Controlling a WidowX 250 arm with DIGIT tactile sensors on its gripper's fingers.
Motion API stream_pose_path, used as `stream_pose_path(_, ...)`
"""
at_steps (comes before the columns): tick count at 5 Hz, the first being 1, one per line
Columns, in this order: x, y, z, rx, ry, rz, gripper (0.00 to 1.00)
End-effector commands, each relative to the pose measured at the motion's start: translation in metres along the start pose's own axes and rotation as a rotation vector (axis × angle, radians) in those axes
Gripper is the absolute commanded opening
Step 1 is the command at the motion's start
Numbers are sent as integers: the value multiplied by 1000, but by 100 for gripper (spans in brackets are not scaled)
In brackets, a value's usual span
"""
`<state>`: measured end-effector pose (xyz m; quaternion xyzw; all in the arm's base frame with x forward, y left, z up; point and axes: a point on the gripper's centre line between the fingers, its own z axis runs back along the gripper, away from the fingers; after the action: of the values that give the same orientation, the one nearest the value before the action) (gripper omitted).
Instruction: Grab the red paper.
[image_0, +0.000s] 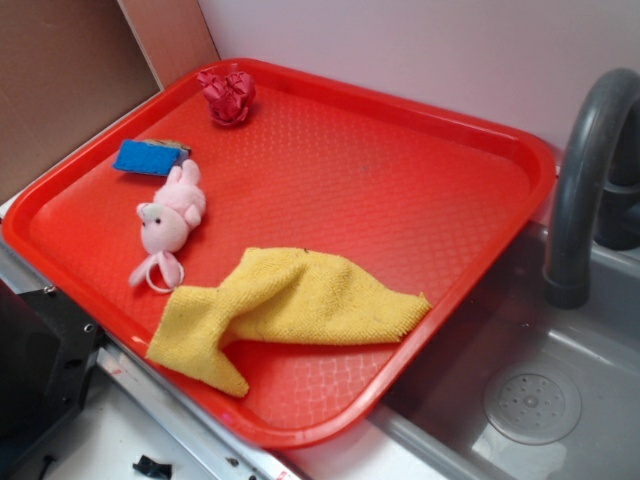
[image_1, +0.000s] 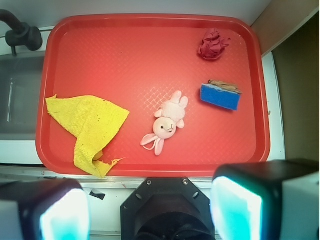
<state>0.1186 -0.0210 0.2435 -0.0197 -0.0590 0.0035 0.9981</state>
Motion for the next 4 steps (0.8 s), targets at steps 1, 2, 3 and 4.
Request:
stream_pose_path(1,0,0,0,0,0,0,100)
stream_pose_path(2,12,6,-10,6,-75,247,100)
stream_pose_path(3,22,9,-19,12,-152,449,100)
stream_pose_path(4,44,18,-38,17,-251,684,100)
